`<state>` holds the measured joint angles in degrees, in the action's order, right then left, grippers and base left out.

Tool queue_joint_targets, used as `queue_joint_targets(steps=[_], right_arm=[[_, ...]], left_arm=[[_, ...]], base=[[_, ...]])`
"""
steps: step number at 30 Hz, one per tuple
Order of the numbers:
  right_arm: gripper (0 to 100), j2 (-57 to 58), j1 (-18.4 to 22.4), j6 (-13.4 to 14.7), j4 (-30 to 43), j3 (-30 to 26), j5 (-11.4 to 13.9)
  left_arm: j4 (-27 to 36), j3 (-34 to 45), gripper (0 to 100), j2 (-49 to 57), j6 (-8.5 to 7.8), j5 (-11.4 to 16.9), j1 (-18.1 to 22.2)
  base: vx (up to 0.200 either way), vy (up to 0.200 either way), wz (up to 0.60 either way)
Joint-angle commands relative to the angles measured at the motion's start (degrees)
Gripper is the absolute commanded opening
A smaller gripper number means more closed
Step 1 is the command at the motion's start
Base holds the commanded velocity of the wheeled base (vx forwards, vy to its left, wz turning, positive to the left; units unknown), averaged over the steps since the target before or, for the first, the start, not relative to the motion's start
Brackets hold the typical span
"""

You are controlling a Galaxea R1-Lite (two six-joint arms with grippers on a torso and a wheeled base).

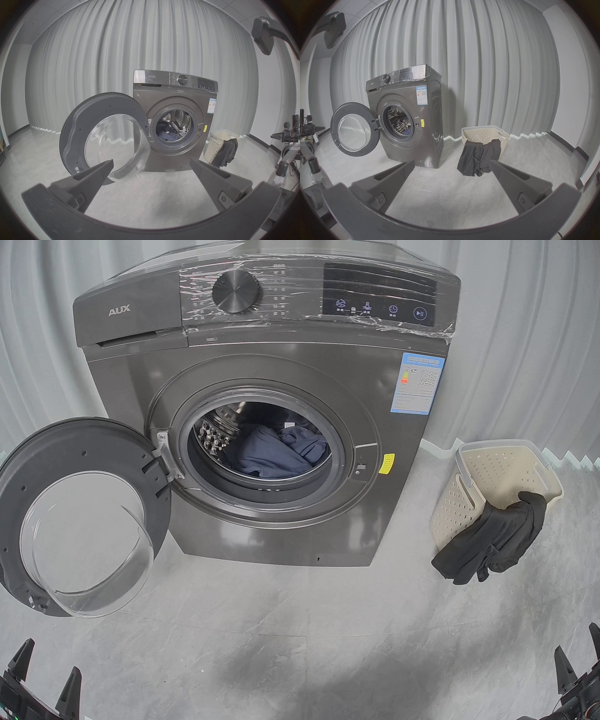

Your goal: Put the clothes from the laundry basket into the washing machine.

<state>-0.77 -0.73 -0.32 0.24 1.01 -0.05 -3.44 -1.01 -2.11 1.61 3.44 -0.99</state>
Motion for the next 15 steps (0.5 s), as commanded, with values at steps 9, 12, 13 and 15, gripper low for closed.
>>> queue_joint_targets(steps=[9, 12, 13, 15], right_arm=[[100, 0.8, -0.1, 0.1, 0.0, -0.8, 0.0], [100, 0.8, -0.1, 0.1, 0.0, -0.8, 0.0], [100, 0.8, -0.1, 0.1, 0.0, -0.8, 0.0], [100, 0.8, -0.1, 0.1, 0.0, -0.8, 0.0]], left_arm=[[3.8, -0.8, 100, 2.1, 2.26, 13.2, 0.7], [3.2, -0.3, 100, 2.1, 1.99, 6.1, 0.8], [3.3, -0.3, 100, 2.1, 1.73, 3.4, 0.8], [3.2, -0.2, 100, 2.1, 1.91, 1.2, 0.9]], base=[[0.0, 0.0, 0.0], [0.0, 0.0, 0.0], [0.0, 0.0, 0.0], [0.0, 0.0, 0.0]])
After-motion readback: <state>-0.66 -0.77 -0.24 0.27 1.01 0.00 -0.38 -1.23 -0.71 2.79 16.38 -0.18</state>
